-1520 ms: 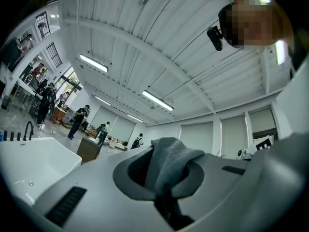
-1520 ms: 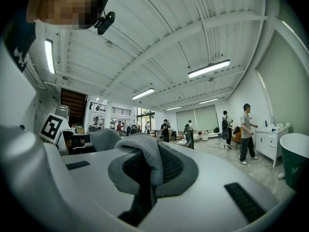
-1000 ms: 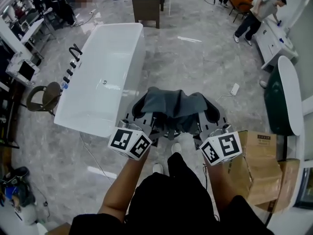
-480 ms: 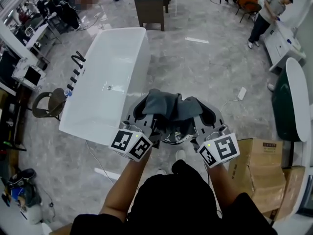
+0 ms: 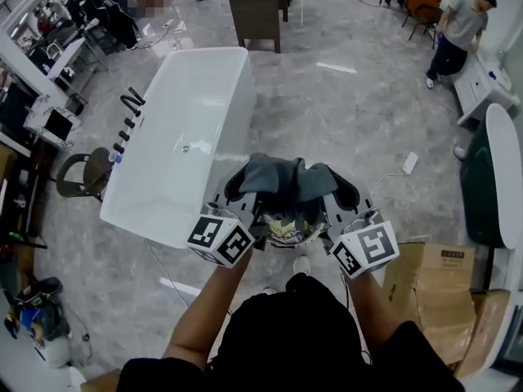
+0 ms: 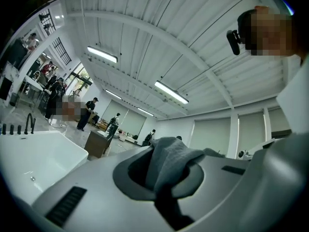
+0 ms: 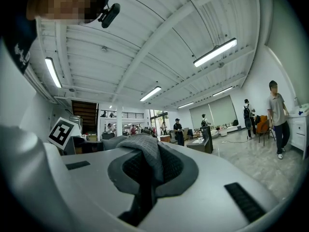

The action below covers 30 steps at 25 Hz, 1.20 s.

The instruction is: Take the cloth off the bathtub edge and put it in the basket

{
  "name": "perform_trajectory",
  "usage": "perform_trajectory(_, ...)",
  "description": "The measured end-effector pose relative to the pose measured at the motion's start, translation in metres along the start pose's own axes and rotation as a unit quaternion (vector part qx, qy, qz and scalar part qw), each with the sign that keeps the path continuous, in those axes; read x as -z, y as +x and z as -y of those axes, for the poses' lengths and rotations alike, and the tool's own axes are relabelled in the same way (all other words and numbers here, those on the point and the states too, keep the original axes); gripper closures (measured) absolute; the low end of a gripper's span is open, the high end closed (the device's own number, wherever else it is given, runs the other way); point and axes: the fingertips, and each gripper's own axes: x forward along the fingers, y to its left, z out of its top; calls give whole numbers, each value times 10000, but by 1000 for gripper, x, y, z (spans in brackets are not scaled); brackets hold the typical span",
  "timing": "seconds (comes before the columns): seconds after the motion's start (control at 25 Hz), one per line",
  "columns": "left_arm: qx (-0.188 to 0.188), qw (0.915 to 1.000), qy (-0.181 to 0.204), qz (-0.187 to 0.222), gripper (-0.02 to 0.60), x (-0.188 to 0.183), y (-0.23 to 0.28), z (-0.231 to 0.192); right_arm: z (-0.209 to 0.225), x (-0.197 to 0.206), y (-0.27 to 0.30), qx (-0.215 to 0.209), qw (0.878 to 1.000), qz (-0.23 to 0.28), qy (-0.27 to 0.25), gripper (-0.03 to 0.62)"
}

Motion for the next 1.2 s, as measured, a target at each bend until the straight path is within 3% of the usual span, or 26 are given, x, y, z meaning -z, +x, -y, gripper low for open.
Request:
perform_trajectory(0.28, -270, 9986, -222, -400, 555, 41, 16, -33, 21, 36, 28, -10, 9996, -264, -20, 560)
perform_trajectory(0.52, -575, 9937, -330, -903, 555, 100, 26, -75, 44, 80, 50, 132, 9980, -601, 116, 560)
perform_trajectory(0.88, -1061, 9820, -783, -1350, 555, 212, 34, -118, 77, 205, 63, 27, 9912, -1241, 452, 560)
perform_trajectory(1.04, -1118, 9730, -827, -1840, 555, 272, 30, -139, 82, 271, 65, 29, 9843, -1578, 796, 560)
perform_trajectory(1.2, -1166, 9674, -947, -2038, 555, 325, 31, -158, 89, 330, 64, -162, 9782, -1896, 826, 560)
